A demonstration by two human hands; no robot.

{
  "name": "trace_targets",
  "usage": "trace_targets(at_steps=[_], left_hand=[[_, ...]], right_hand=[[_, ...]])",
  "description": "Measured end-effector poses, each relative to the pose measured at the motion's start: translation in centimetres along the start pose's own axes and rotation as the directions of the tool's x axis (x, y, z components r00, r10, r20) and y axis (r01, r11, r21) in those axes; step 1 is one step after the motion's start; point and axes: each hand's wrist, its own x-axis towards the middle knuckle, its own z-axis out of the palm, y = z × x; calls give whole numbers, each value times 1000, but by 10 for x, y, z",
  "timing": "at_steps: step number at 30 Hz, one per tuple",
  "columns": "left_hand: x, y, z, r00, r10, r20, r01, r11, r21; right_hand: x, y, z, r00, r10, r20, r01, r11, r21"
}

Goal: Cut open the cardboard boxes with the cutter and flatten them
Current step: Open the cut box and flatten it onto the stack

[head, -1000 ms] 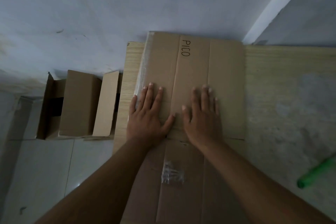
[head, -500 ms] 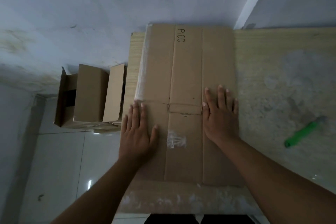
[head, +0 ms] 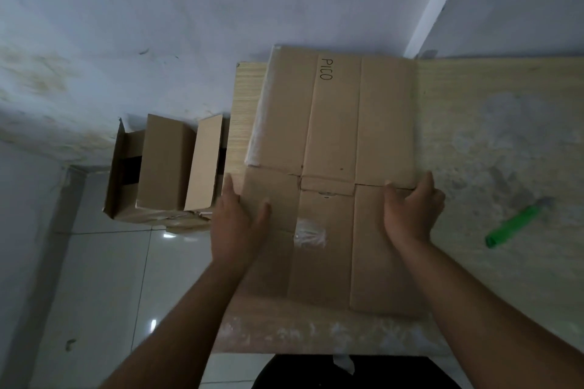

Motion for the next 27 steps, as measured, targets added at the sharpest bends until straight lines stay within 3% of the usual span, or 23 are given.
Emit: trace_targets(at_steps=[5,11,17,23,27], left_hand=[[46,28,-10,971,-54,234,41,997,61],[36,48,-7,995,-96,-12,94,991,-100],[-10,107,27,977,32,-210,-53,994,-94],[-63,247,137,960,127,-250,-167,975,-148],[-105,342,234,971,116,-208,-159,966,-203]], right_hand=[[19,1,-21,997,-72,13,72,997,25],[31,12,-48,974,-229,-2,226,963,147],[85,32,-124,912,-400,-95,410,874,262],[210,121,-241,899,-419,-128,438,864,247],[297,199,-320,909,-400,-114,414,896,160]])
